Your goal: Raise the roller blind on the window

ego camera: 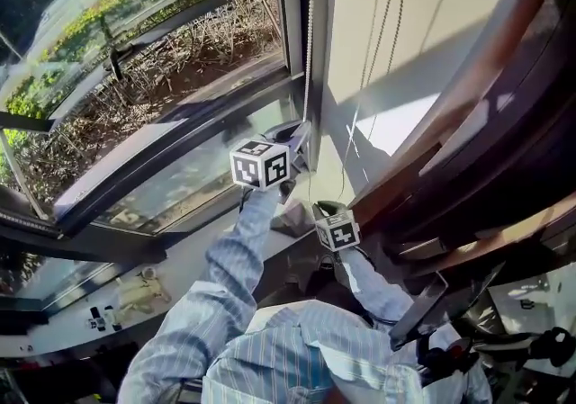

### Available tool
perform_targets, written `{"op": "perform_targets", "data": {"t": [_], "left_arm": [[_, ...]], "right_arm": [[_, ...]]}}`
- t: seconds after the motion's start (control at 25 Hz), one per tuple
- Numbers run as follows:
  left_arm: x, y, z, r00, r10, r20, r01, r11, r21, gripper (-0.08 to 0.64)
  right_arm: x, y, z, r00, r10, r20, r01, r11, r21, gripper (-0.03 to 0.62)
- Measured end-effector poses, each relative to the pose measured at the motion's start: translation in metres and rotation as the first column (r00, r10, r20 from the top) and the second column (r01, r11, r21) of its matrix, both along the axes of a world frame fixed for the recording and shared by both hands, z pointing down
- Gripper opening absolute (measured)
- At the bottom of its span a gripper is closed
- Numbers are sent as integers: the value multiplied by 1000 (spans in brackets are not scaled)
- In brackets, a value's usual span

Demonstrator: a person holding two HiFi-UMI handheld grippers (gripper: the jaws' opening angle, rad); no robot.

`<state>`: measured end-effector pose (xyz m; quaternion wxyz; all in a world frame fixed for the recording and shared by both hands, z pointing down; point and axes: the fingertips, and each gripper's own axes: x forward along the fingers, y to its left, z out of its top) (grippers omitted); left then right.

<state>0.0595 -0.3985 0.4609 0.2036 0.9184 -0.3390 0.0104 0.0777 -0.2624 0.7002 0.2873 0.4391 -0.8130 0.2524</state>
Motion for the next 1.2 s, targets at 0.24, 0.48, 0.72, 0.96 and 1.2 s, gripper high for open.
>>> {"op": "perform_targets", "data": {"t": [0.24, 0.48, 0.72, 0.96, 1.2], "left_arm": [[-1, 4, -1, 1000, -9, -23, 9, 1000, 11, 6], [-5, 11, 3, 1000, 0, -28, 1, 1000, 14, 6], [-2, 22, 4, 1000, 12, -22, -11, 1000, 18, 6], [-11, 23, 8, 999, 4, -41, -3, 1000, 7, 6], [-5, 49, 73, 999, 25, 40, -20, 991, -129, 6]], "right_arm": [[-1, -57, -275, 967, -116, 228, -21, 852, 523, 73], [-25, -95, -435, 948, -233, 218, 7, 698, 716, 93], [-38, -116, -462, 944, -199, 264, -69, 663, 745, 8], [-39, -122, -457, 939, -160, 304, -141, 628, 766, 6], [-38, -118, -386, 966, -67, 250, -135, 692, 709, 5]]}}
